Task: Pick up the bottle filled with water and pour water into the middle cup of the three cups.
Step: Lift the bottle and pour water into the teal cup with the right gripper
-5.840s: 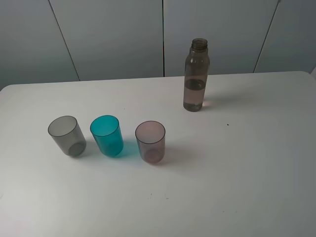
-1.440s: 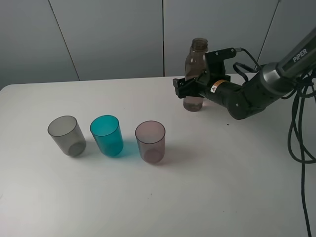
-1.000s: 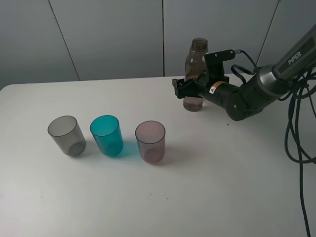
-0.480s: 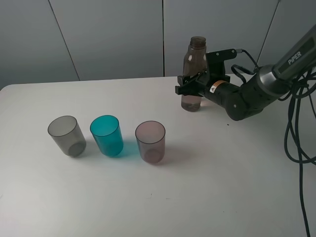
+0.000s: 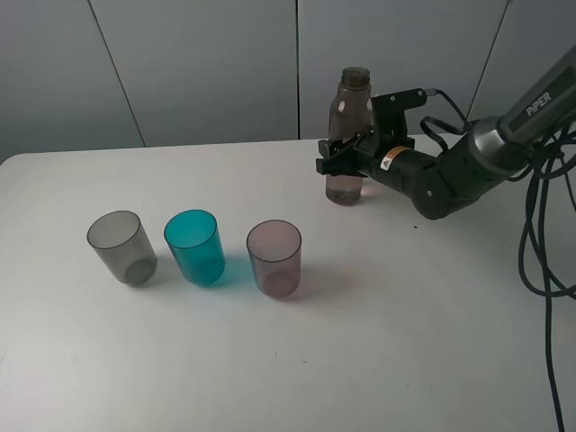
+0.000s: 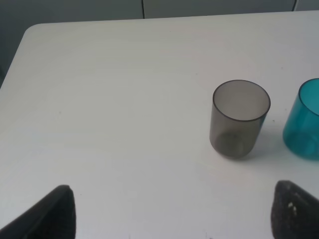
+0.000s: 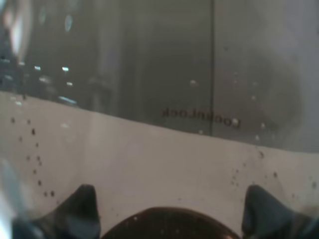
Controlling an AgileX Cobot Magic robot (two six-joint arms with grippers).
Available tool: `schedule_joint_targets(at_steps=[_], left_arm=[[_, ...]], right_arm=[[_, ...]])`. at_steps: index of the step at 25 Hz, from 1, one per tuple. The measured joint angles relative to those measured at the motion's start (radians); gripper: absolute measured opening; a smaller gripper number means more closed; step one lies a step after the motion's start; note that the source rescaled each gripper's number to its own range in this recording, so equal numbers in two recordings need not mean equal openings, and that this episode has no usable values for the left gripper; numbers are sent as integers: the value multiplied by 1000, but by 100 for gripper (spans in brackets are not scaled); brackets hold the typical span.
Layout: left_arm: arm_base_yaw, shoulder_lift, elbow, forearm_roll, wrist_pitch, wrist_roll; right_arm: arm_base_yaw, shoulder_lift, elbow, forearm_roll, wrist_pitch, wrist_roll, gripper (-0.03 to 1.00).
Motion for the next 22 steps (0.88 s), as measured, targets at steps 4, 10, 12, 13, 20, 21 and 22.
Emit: schedule_joint_targets(at_steps=[4,10,12,13,20,21,22], left_arm=[[0,0,0,0,0,-3],[0,0,0,0,0,-3],[0,0,0,0,0,-3],[0,0,0,0,0,-3],[0,0,0,0,0,-3],[0,0,0,0,0,-3],[0,0,0,0,0,-3]], right_arm=[[0,-54,2,-63,46,9,2],[37,-160,-16,-122,66,-9,2],[65,-167,-48,-122,97,-13,2],[80,-167,-67,-127,110,-13,2],[157,-160,-173,-156,138,-53,2],[164,-156,-186,-169,138,-55,2],[171,-148,-196,-174,140,-57,2]])
